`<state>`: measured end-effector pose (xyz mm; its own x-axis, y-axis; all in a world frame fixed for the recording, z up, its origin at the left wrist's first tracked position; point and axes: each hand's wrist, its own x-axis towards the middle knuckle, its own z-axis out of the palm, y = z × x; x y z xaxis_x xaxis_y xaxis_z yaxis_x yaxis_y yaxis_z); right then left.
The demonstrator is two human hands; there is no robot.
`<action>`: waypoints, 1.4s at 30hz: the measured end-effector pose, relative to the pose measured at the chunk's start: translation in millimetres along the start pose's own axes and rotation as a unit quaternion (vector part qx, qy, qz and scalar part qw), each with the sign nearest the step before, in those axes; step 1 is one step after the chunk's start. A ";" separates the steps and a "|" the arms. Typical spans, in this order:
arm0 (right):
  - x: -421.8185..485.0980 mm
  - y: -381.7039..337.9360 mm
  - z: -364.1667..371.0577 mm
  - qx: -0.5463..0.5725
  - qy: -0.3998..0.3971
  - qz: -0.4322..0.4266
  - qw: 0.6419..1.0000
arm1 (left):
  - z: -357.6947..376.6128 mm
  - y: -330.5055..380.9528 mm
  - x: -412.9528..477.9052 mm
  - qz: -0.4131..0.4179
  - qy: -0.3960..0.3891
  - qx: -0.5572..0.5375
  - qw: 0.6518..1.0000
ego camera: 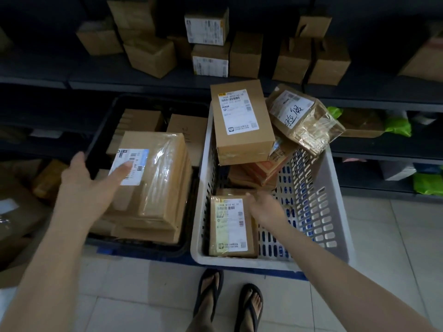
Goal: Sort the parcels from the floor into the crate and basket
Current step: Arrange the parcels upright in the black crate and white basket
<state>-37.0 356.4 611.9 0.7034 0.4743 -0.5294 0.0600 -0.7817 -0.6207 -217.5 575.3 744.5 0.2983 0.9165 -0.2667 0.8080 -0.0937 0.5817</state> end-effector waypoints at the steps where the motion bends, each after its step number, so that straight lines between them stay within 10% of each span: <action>1: -5.1 -19.2 -4.4 0.029 0.042 -0.045 0.998 | -1.2 -5.9 8.0 -0.042 -0.054 -0.074 0.995; 7: -44.1 -115.7 25.8 0.339 -0.254 -0.045 0.905 | 10.4 -15.3 -2.2 -0.071 -0.243 -0.278 0.927; 19: -99.4 12.0 -105.6 0.427 -0.123 0.021 0.896 | 83.4 53.7 -109.9 0.010 -0.375 -0.180 0.909; 27: -103.8 64.4 -105.9 0.323 -0.039 0.189 0.927 | 172.6 61.5 -136.2 0.053 -0.451 -0.103 0.885; 33: -54.4 69.9 -101.2 0.167 0.094 0.096 0.977 | 237.1 74.7 -122.0 0.131 -0.407 -0.071 0.901; 42: -26.6 84.4 -47.5 -0.255 -0.043 0.152 0.954 | 252.2 43.6 -105.9 0.094 -0.477 0.070 0.871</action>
<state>-16.9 258.6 601.0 0.6840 0.2091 -0.6988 0.2147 -0.9733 -0.0811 -85.7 376.0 604.3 0.6642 0.1451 -0.7333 0.7339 -0.3136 0.6026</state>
